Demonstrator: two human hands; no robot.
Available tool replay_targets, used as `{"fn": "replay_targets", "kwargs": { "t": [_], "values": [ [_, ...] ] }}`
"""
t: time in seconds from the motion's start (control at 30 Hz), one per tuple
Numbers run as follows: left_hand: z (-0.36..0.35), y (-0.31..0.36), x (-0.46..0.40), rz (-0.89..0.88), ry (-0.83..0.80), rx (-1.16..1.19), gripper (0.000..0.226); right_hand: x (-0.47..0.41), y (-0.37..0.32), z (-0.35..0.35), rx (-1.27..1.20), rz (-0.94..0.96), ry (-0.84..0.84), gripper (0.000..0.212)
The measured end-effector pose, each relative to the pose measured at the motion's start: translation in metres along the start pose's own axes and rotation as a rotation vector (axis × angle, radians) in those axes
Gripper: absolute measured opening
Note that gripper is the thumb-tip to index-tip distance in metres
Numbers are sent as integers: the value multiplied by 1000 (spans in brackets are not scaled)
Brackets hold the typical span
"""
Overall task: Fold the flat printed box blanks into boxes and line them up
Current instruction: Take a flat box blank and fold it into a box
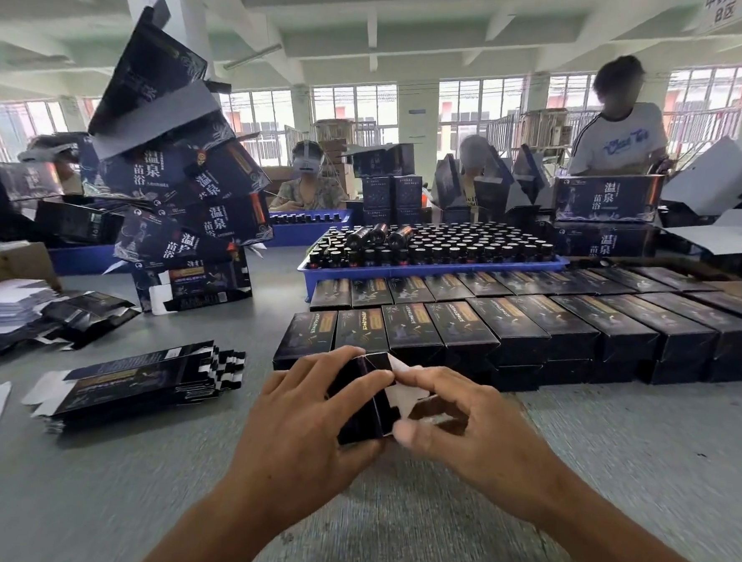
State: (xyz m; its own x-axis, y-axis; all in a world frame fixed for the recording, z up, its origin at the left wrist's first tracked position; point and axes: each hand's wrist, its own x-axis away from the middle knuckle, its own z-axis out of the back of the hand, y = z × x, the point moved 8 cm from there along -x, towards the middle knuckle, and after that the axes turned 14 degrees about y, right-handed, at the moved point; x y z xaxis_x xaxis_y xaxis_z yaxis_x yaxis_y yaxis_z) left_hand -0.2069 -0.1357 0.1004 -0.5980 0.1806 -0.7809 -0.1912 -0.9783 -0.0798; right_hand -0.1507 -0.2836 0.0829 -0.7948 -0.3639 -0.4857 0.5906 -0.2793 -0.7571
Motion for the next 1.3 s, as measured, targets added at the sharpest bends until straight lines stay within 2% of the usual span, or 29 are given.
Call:
{"fn": "replay_targets", "kwargs": {
  "t": [0.07, 0.27, 0.4, 0.47, 0.57, 0.67, 0.83, 1.0, 1.3],
  "values": [
    [1, -3, 0, 4, -3, -10, 63, 2, 0, -4, -40, -20, -37, 60],
    [1, 10, -1, -71, 50, -3, 61, 1, 5, 8, 16, -7, 188, 31],
    [1, 12, -1, -91, 55, 10, 57, 2, 2, 12, 2, -1, 275, 49],
    [3, 12, -2, -88, 58, 13, 56, 2, 3, 13, -14, -24, 298, 49],
    [5, 12, -2, -62, 69, 29, 58, 3, 3, 10, -2, -14, 251, 35],
    [8, 9, -3, -10, 77, 58, 71, 5, -2, 5, -23, 16, 200, 34],
    [10, 13, -3, -13, 87, 79, 88, 1, 6, 6, -137, -69, 216, 15],
    [9, 18, -2, -34, 103, 116, 93, -1, 19, -1, -352, -245, 125, 32],
    [8, 24, -1, -51, 119, 143, 96, -3, 18, 6, -357, -226, 158, 19]
  ]
}}
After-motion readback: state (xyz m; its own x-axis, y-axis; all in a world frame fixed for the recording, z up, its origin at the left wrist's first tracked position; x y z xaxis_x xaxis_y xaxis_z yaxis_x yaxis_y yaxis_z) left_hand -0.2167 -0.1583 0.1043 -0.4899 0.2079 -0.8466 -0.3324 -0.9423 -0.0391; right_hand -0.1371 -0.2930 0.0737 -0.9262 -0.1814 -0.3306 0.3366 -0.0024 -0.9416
